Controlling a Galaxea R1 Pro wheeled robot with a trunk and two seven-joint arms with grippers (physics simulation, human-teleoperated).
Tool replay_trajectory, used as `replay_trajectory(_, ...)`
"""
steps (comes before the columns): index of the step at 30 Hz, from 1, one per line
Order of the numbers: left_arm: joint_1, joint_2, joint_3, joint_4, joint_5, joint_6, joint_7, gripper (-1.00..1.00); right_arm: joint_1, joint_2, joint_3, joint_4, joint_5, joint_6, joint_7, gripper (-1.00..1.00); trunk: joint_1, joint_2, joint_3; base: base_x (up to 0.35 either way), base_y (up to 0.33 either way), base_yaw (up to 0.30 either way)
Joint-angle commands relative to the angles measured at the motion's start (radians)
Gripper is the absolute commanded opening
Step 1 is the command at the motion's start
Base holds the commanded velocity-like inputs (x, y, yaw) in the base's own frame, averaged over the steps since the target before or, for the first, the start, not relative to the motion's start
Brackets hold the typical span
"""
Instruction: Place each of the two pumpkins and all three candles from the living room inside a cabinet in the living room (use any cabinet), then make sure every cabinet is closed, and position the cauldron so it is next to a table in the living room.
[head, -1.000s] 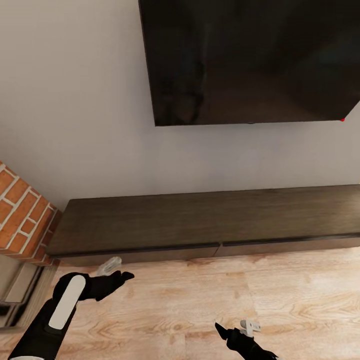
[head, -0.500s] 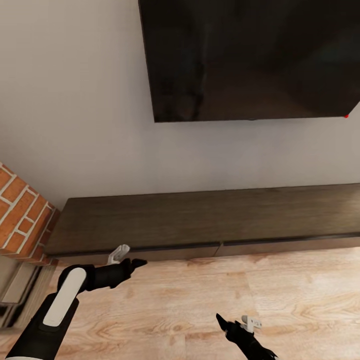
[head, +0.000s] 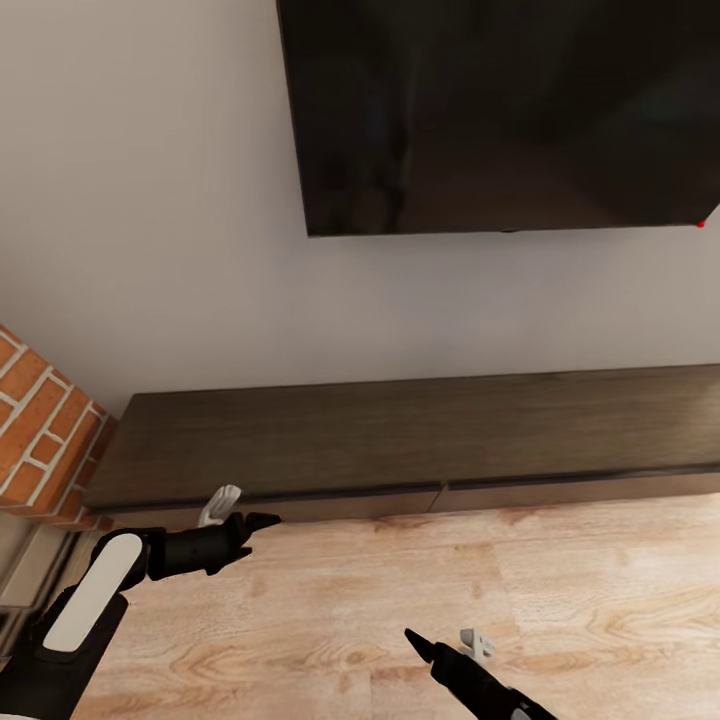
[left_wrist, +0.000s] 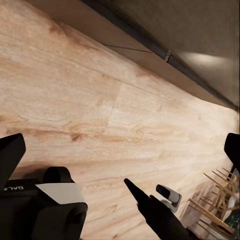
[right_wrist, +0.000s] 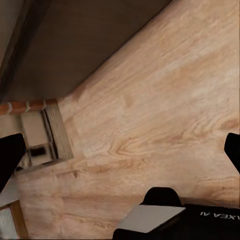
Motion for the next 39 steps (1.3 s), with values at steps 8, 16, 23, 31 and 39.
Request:
replay_trajectory(8,0.002,0.131,-0.074,-0.060,0.289,0.002,0.010,1.00,-0.001,-0.001,0.009,-0.004,-0.038,-0.004,0.162,1.00,0.031,-0.057,-0.026,0.000,0.000,0.000)
replay_trajectory(16,0.003,0.192,-0.115,-0.083,0.429,0.002,0.010,1.00,-0.001,0.001,0.002,-0.025,-0.063,-0.006,0.186,1.00,0.061,-0.113,-0.051,0.000,0.000,0.000)
replay_trajectory(23,0.003,0.196,-0.144,-0.092,0.489,0.002,0.010,1.00,-0.001,0.001,-0.010,-0.061,-0.089,-0.007,0.178,1.00,0.088,-0.162,-0.073,0.000,0.000,0.000)
replay_trajectory(31,0.004,0.199,-0.158,-0.109,0.516,0.002,0.010,1.00,-0.035,0.033,-0.051,-0.077,-0.092,-0.048,0.176,1.00,0.119,-0.218,-0.098,0.000,0.000,0.000)
replay_trajectory(39,0.004,0.201,-0.172,-0.119,0.554,0.002,0.010,1.00,-0.047,0.047,-0.054,-0.128,-0.096,-0.005,0.187,1.00,0.150,-0.274,-0.123,0.000,0.000,0.000)
